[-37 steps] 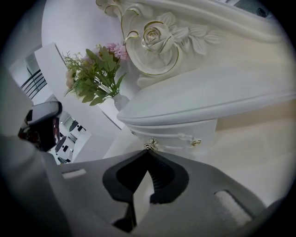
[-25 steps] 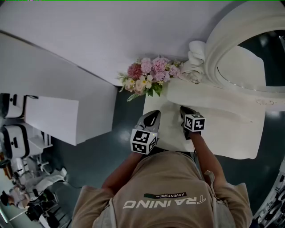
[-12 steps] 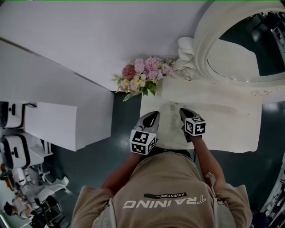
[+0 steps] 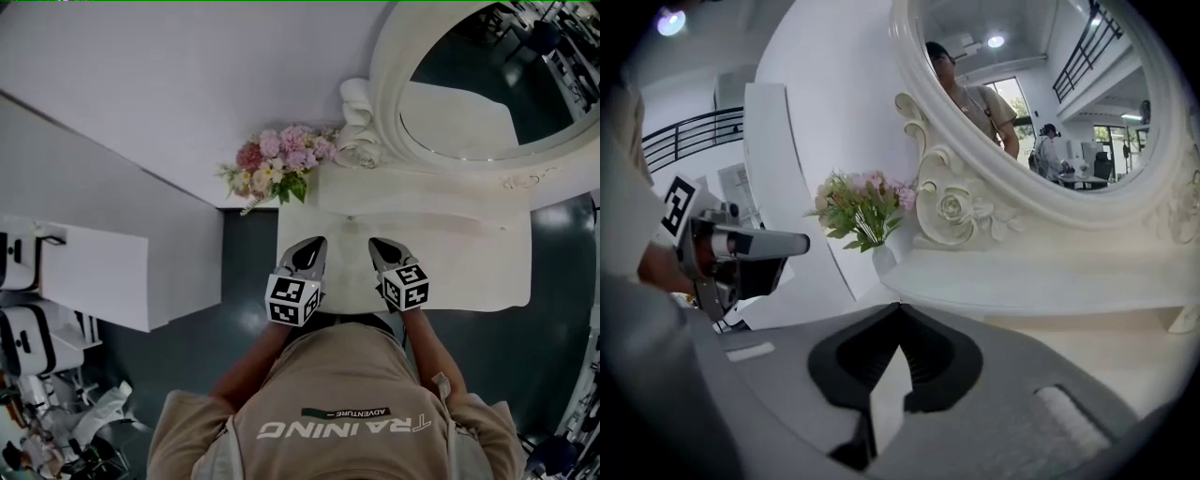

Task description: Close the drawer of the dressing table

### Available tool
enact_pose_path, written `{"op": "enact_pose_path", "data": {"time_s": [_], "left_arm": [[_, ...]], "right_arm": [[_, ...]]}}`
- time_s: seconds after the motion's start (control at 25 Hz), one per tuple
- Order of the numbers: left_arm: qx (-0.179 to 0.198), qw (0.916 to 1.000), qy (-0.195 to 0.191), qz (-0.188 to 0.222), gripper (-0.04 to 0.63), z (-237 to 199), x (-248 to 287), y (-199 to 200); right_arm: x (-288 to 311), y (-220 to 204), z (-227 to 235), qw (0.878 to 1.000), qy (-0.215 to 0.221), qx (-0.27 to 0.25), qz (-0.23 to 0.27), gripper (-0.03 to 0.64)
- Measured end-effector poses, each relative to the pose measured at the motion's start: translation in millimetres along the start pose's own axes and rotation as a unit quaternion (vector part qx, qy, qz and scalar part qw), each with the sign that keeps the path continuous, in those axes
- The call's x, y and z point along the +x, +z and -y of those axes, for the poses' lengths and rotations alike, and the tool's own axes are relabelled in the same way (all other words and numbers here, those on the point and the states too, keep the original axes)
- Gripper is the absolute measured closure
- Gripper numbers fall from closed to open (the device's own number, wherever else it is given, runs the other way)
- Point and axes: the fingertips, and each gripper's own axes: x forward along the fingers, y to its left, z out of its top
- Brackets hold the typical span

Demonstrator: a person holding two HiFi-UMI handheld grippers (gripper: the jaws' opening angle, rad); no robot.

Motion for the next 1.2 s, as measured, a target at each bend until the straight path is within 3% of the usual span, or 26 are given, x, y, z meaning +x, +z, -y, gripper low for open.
{"op": "enact_pose_path", "data": {"time_s": [0.24,0.68,1.2], "left_arm": [[0.009,0.9998,0.005,0.020,0.578,10,-2,13],[0.029,0.9974,0.016,0.065,0.578,24,-14,61],[0.060,0.9901,-0.003,0.127,0.578,41,-18,134]], "right_arm": [[-35,40,-13,0.998,0.013,-0.043,0.050,0.615],[-82,92,-17,0.992,0.026,-0.061,0.106,0.615],[-122,160,-21,0.977,-0.004,-0.129,0.172,0.615]]}}
